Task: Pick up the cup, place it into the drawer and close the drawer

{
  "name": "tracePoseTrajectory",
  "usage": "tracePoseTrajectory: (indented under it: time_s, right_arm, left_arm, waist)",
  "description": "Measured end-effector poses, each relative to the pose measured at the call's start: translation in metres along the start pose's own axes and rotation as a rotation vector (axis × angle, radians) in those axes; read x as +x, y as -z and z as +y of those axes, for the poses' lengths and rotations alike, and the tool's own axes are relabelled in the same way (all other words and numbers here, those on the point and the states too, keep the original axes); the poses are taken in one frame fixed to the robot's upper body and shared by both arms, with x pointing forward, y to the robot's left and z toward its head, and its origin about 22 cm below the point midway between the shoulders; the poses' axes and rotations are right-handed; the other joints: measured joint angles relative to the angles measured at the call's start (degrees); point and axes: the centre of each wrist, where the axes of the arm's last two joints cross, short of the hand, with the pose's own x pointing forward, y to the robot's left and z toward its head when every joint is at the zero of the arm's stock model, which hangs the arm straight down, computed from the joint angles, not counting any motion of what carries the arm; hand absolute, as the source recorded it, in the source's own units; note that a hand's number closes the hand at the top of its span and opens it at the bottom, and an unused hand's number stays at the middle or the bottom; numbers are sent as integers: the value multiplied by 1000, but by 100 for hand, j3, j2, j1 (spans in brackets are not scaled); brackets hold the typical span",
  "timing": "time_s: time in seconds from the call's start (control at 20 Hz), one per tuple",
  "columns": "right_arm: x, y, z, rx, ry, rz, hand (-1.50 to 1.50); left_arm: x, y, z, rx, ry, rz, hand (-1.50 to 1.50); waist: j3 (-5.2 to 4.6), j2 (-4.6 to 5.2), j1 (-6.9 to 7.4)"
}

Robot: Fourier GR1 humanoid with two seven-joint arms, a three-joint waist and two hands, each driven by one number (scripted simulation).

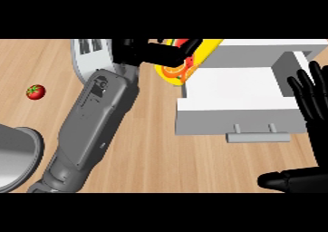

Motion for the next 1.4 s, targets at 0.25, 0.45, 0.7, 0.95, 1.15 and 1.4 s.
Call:
tracePoseTrajectory:
  time_s: [0.25,0.45,0.7,0.95,1.15,1.4]
  right_arm:
    - [-2,2,0,5,-1,8,-150]
    - [-3,-2,3,11,-2,0,-150]
    - [-6,1,0,18,0,2,-150]
    - [-5,1,5,28,11,-6,-150]
    - [-8,5,8,36,20,-10,-150]
    - [-8,13,7,49,28,-15,-150]
  left_arm:
    - [-9,15,-18,10,18,34,150]
    - [-19,21,-29,13,42,59,150]
    - [-34,24,-35,21,60,102,150]
    - [-47,20,-42,5,94,138,150]
    - [-50,21,-48,-17,144,154,150]
    - [-57,18,-51,-33,195,175,150]
  waist:
    - [1,10,-39]
    - [2,20,-94]
    - [2,35,-145]
    - [3,50,-224]
    - [4,70,-292]
    - [6,99,-398]
